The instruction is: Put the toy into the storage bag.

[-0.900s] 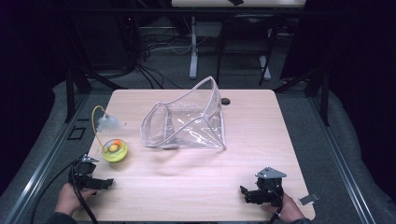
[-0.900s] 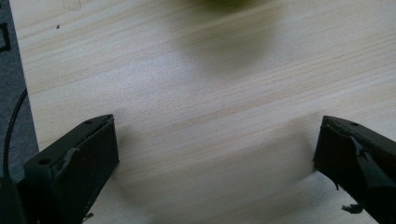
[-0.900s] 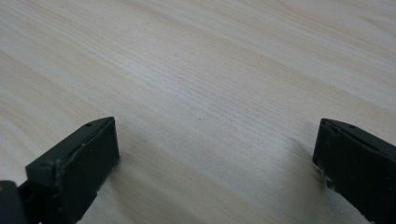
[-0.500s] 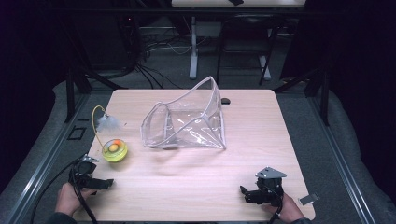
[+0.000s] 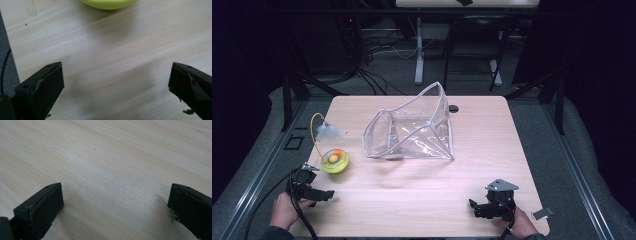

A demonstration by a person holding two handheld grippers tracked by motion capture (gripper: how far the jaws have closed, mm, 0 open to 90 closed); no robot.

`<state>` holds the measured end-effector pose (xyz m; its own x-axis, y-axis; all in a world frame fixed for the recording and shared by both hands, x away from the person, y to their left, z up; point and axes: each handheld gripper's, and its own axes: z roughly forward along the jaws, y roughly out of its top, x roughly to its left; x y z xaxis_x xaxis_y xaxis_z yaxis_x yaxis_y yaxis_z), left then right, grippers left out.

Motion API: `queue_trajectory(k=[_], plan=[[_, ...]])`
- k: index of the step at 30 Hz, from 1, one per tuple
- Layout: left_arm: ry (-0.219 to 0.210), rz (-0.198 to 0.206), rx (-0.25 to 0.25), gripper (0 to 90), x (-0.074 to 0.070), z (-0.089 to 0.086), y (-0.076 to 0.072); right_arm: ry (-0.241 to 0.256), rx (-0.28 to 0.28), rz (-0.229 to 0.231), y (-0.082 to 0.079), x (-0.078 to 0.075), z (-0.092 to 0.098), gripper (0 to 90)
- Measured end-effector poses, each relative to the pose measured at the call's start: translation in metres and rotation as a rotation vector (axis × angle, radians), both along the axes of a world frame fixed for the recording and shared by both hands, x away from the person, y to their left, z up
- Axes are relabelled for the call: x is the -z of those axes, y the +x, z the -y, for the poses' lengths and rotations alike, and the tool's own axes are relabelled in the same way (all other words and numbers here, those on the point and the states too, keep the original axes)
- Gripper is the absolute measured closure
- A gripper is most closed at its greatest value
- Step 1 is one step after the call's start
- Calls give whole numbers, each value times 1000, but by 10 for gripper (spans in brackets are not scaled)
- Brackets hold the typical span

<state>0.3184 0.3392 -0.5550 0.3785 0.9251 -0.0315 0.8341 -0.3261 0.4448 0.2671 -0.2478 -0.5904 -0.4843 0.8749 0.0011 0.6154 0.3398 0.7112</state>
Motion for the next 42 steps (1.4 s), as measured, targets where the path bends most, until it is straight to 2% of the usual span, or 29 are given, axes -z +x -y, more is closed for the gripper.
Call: queue_trajectory(k=[10,16,21,28,35,42], plan=[[-32,-19,15,0,-10,0,5,3,-1,0,0,0,0,0],[-54,1,21,0,-24,-1,7,3,-1,1,0,0,0,0],[-79,-3,29,0,-31,0,12,-1,-2,0,0,0,0,0],[-90,3,50,0,-46,-1,19,-1,0,1,0,0,0,0],[-84,25,65,0,-69,0,28,3,-1,1,0,0,0,0],[-93,32,69,0,-81,-2,39,4,-1,0,0,0,0,0]])
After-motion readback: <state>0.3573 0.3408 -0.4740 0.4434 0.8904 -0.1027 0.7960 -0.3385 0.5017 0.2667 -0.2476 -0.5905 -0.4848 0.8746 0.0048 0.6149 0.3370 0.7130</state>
